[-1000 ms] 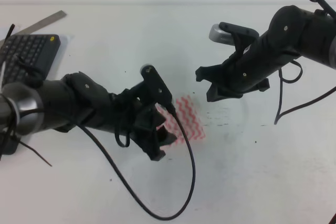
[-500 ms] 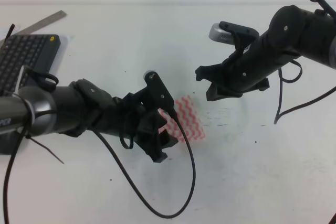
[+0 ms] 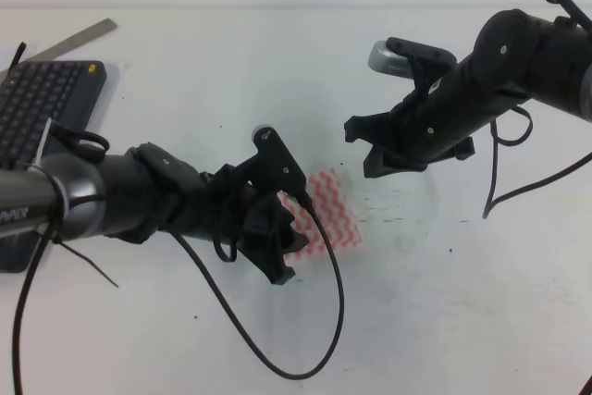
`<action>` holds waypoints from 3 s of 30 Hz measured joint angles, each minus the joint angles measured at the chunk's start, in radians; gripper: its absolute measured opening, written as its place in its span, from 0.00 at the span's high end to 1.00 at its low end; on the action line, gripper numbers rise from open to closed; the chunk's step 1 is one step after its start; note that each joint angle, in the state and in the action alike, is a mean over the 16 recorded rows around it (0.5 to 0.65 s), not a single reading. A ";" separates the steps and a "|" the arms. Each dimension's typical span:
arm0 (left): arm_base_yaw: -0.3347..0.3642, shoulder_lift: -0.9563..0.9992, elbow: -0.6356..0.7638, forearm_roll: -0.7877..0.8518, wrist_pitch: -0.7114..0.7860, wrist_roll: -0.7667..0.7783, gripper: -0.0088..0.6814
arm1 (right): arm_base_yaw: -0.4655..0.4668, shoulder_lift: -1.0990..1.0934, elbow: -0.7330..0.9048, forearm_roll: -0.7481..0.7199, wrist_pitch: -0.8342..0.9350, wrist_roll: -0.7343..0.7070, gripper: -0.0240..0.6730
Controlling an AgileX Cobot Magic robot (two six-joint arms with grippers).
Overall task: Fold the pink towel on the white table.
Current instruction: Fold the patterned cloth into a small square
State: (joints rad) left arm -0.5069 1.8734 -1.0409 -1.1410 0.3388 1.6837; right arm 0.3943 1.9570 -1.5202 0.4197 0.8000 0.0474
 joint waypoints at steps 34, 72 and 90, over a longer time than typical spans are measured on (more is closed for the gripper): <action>0.000 -0.039 0.001 0.010 -0.003 0.004 0.98 | 0.000 0.000 0.000 0.000 -0.004 -0.005 0.99; 0.000 -0.035 0.001 0.231 0.035 -0.158 0.89 | 0.000 0.000 0.000 0.002 0.002 -0.019 0.99; 0.000 -0.083 0.000 0.226 0.002 -0.244 0.41 | 0.000 0.000 0.000 0.005 0.016 -0.025 0.99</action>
State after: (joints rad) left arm -0.5071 1.7909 -1.0406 -0.9147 0.3406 1.4394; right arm 0.3941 1.9570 -1.5203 0.4252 0.8161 0.0228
